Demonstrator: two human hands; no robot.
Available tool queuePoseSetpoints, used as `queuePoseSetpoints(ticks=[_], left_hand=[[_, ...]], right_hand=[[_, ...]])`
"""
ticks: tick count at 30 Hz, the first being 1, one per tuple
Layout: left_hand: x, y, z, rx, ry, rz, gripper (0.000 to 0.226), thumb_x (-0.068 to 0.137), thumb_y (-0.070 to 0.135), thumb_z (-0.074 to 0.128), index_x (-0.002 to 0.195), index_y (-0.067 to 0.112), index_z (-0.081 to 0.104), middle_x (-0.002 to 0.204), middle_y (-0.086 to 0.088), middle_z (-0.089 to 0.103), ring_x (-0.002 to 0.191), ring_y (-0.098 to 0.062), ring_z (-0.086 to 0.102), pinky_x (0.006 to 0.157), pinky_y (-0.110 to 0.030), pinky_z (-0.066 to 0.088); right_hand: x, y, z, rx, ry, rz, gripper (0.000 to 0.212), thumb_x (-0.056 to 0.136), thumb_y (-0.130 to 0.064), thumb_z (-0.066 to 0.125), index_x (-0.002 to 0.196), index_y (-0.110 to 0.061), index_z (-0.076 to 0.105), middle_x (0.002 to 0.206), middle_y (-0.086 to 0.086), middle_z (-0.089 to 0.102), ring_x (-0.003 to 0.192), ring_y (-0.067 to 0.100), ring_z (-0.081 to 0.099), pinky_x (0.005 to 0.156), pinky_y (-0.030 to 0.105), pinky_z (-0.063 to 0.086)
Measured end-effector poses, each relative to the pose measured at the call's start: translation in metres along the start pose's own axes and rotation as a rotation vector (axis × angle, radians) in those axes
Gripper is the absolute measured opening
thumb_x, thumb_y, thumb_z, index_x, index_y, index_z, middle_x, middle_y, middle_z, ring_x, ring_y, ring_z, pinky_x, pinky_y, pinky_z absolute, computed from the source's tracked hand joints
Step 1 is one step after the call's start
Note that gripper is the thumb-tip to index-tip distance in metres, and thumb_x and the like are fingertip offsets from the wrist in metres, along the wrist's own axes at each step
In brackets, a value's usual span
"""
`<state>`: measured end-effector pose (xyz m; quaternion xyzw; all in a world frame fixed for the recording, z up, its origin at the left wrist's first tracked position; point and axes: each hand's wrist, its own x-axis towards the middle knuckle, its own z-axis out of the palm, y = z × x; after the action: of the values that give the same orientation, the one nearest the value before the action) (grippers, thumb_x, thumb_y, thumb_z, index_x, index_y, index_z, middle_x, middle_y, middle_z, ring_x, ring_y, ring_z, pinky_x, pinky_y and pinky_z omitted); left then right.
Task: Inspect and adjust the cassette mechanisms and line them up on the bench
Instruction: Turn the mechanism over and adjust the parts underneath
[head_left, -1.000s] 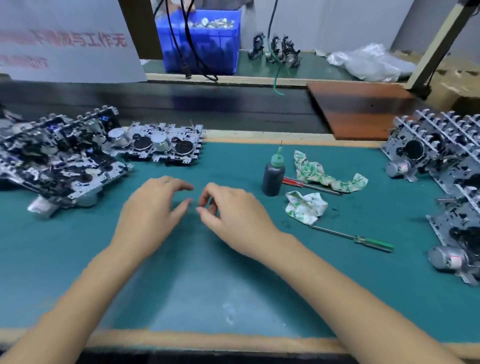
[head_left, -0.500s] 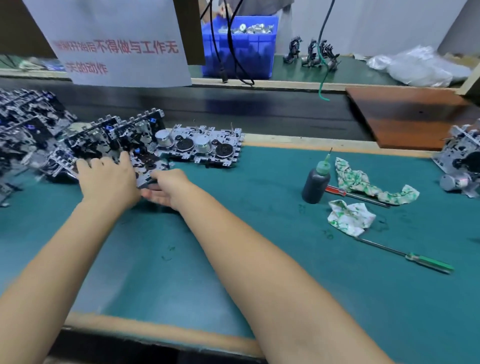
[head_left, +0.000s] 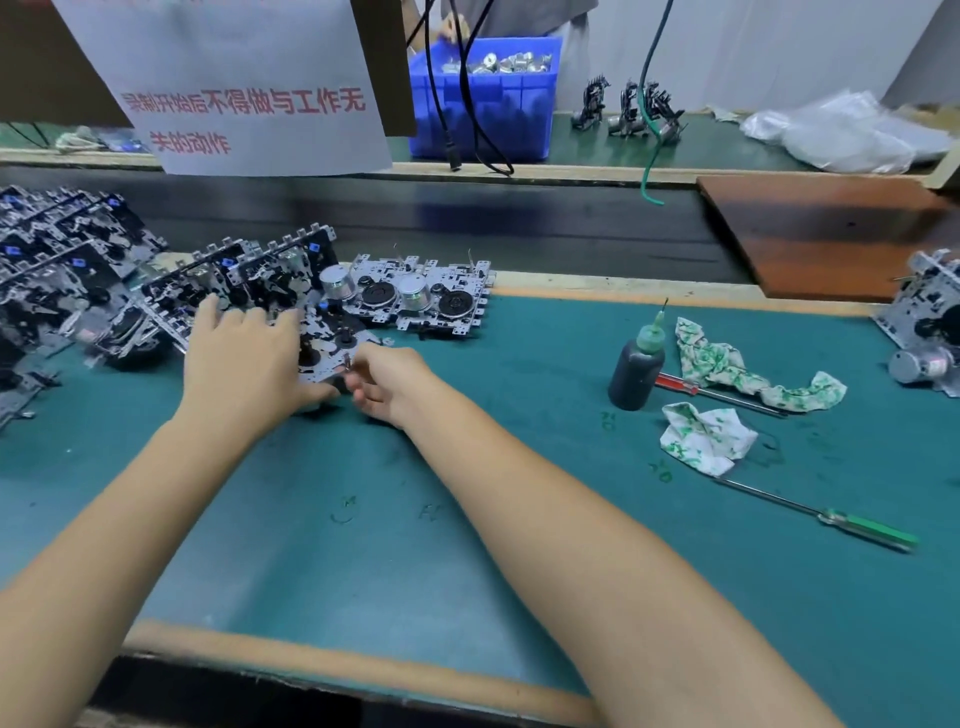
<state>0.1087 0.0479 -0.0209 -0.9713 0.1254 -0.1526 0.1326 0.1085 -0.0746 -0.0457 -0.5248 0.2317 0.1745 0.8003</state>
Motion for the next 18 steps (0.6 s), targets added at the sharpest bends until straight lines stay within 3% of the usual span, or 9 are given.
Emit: queuePoseSetpoints(ticks=[4, 7, 10, 12, 15, 17, 18], left_hand=[[-0.019, 0.025, -0.024, -0.102, 0.135, 0.100, 0.081, 0.060, 0.048, 0.084, 0.119, -0.003, 0.061, 0.096, -0.029, 0.063, 0.092, -0.042, 0.058, 0.097, -0.048, 0.031], [-0.043, 0.048, -0.041, -0.200, 0.119, 0.180, 0.085, 0.057, 0.051, 0.084, 0.122, 0.001, 0.060, 0.099, -0.024, 0.063, 0.092, -0.041, 0.058, 0.081, -0.046, 0.041], [-0.075, 0.078, -0.053, -0.319, 0.117, 0.279, 0.083, 0.051, 0.050, 0.084, 0.116, 0.002, 0.065, 0.098, -0.018, 0.066, 0.085, -0.038, 0.063, 0.065, -0.044, 0.051], [-0.093, 0.097, -0.059, -0.403, 0.130, 0.322, 0.081, 0.051, 0.054, 0.080, 0.115, 0.005, 0.067, 0.097, -0.012, 0.068, 0.083, -0.033, 0.065, 0.059, -0.039, 0.054], [-0.108, 0.120, -0.073, -0.701, -0.049, 0.298, 0.085, 0.053, 0.071, 0.066, 0.124, 0.025, 0.063, 0.106, 0.008, 0.067, 0.095, -0.016, 0.063, 0.079, -0.024, 0.048], [-0.105, 0.132, -0.083, -0.899, -0.267, 0.284, 0.075, 0.047, 0.079, 0.051, 0.117, 0.052, 0.058, 0.098, 0.029, 0.065, 0.093, 0.004, 0.057, 0.079, -0.004, 0.038], [-0.100, 0.139, -0.086, -0.992, -0.397, 0.310, 0.069, 0.046, 0.081, 0.050, 0.112, 0.058, 0.055, 0.093, 0.034, 0.064, 0.090, 0.007, 0.057, 0.081, -0.004, 0.040]], right_hand=[[-0.028, 0.001, -0.033, 0.079, -0.019, -0.045, 0.022, 0.091, -0.003, 0.044, 0.070, -0.007, 0.047, 0.063, 0.004, 0.046, 0.038, 0.006, 0.037, 0.030, 0.013, 0.027], [-0.068, 0.014, -0.071, 0.130, -0.059, -0.092, 0.020, 0.091, -0.003, 0.045, 0.074, -0.010, 0.050, 0.071, 0.004, 0.049, 0.030, 0.002, 0.031, 0.031, 0.013, 0.023], [-0.117, 0.032, -0.114, 0.060, -0.031, -0.152, 0.020, 0.091, -0.003, 0.048, 0.075, -0.014, 0.048, 0.056, -0.004, 0.051, 0.032, 0.001, 0.027, 0.034, 0.013, 0.022], [-0.150, 0.042, -0.138, -0.084, 0.072, -0.242, 0.015, 0.091, -0.008, 0.054, 0.077, -0.010, 0.048, 0.050, -0.001, 0.051, 0.034, 0.005, 0.027, 0.036, 0.017, 0.024], [-0.191, 0.048, -0.164, -0.321, 0.209, -0.420, 0.020, 0.087, -0.021, 0.061, 0.085, -0.002, 0.056, 0.061, -0.001, 0.068, 0.034, 0.010, 0.032, 0.040, 0.021, 0.029], [-0.215, 0.045, -0.173, -0.363, 0.282, -0.513, 0.026, 0.083, -0.034, 0.062, 0.080, -0.008, 0.061, 0.068, -0.004, 0.072, 0.035, 0.009, 0.035, 0.041, 0.017, 0.033], [-0.225, 0.043, -0.177, -0.385, 0.322, -0.549, 0.031, 0.078, -0.042, 0.060, 0.075, -0.012, 0.062, 0.065, -0.007, 0.071, 0.034, 0.008, 0.037, 0.042, 0.015, 0.035]])
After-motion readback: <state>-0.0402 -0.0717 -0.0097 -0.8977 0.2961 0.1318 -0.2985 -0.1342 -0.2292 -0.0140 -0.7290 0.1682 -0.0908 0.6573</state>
